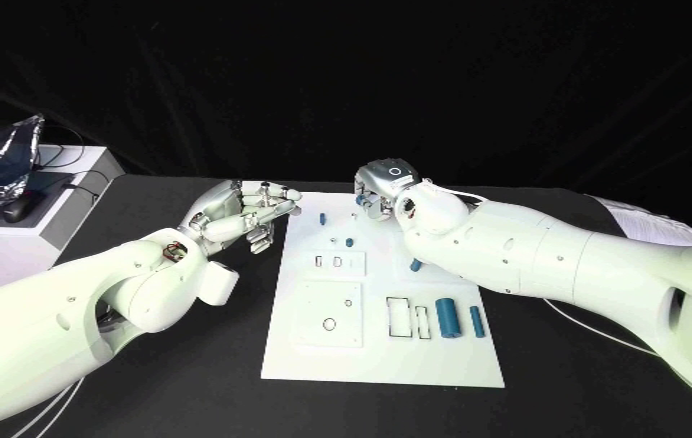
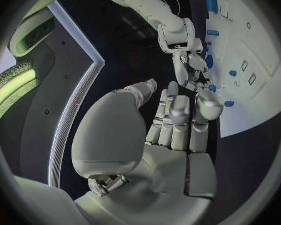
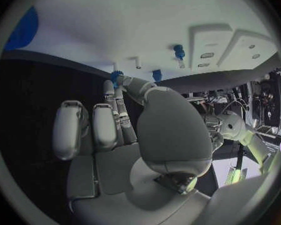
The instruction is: Assemble the parts on the task board
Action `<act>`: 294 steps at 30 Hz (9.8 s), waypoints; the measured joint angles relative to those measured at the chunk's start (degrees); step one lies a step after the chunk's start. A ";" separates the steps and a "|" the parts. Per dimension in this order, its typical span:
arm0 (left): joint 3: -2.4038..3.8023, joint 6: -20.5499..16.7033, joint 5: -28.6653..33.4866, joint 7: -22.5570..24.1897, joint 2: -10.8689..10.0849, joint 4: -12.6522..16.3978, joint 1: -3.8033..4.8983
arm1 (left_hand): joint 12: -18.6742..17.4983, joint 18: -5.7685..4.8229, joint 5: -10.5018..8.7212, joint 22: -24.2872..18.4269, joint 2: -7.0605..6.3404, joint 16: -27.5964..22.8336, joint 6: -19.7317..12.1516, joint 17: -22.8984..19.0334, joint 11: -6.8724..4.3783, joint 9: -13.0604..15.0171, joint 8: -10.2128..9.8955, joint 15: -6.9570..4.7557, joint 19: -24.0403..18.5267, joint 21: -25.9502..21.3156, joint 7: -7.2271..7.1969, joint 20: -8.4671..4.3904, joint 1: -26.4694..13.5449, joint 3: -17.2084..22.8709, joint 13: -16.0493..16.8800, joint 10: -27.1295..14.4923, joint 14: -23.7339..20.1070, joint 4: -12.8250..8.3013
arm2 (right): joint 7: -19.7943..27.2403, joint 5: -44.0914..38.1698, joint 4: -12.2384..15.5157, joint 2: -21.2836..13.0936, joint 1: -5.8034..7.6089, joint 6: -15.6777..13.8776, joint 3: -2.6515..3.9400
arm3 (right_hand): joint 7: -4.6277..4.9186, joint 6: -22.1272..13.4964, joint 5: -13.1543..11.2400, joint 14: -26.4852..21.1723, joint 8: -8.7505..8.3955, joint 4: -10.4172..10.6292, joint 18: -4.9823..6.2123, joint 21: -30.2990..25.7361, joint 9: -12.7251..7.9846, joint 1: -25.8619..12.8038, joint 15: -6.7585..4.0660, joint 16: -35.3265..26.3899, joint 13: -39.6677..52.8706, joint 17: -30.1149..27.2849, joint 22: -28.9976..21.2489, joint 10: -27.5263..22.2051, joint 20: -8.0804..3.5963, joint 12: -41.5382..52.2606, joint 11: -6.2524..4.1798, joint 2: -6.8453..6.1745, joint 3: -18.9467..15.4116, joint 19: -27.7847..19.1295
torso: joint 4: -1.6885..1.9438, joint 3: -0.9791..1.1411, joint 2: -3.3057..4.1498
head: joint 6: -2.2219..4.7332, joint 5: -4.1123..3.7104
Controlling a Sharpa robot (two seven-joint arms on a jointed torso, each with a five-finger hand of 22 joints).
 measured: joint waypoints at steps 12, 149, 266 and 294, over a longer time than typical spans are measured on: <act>0.13 0.01 0.00 -0.01 -0.02 0.25 0.02 | 0.00 0.00 0.00 0.00 0.00 0.00 0.00 0.00 0.00 0.00 0.00 0.00 0.00 0.00 0.00 0.00 0.00 0.00 -0.01 0.00 0.00 0.00 | -0.07 -0.20 -1.46 0.65 0.01 0.26 0.02 | 0.00 -0.01 0.00 0.00 -0.11 0.00 0.00 0.10 0.23 -0.35 0.00 0.00 0.03 -0.01 0.00 0.00 0.00 0.01 0.00 -0.35 0.00 0.00 | 0.10 -0.03 0.16 | -0.30 -0.14; 0.33 0.06 0.37 -0.03 0.18 -2.48 -0.01 | 0.56 0.00 0.00 0.77 0.00 0.23 0.00 0.00 0.00 0.09 0.00 0.20 0.00 0.72 0.00 0.00 0.00 0.31 0.31 0.00 0.20 -0.31 | 1.44 22.82 6.13 -13.44 0.55 8.95 1.55 | 1.96 -7.02 3.84 0.02 -2.65 7.84 -3.69 11.21 -1.27 4.32 0.21 13.42 68.61 15.97 6.38 13.82 0.51 85.80 0.69 -2.64 -8.42 1.13 | -1.64 0.97 -0.22 | -1.10 1.24; 0.33 0.21 0.40 -0.21 0.56 -3.16 -0.01 | 0.85 0.00 0.00 1.09 0.23 0.51 -0.20 -0.01 0.00 0.12 -0.21 0.20 0.00 0.94 0.21 0.00 -0.23 0.47 0.52 0.00 0.20 -0.47 | 1.17 12.31 7.86 -6.48 -2.21 -0.01 0.86 | 2.06 -8.58 8.80 0.21 -6.50 16.06 -3.58 11.57 -3.05 -4.64 0.42 13.42 68.57 15.94 6.40 13.70 0.52 83.45 0.59 0.95 -17.75 1.13 | -1.89 1.07 -0.18 | -1.57 2.02; 0.34 0.19 1.12 0.07 0.99 -4.31 -0.67 | 0.84 0.01 0.00 -0.31 0.23 -0.43 -0.20 -2.04 0.00 0.17 -0.21 0.21 -0.85 0.71 0.21 0.38 -0.23 0.63 0.61 -0.42 -0.22 -0.63 | 21.96 36.57 9.14 -26.48 -0.99 3.53 1.55 | 1.64 -8.59 2.26 0.11 -6.97 6.35 -3.58 10.87 -3.77 6.68 -0.11 13.42 68.60 15.94 6.39 13.70 0.52 82.99 0.59 -4.48 -13.55 1.12 | -3.18 2.15 -0.94 | -0.77 0.99</act>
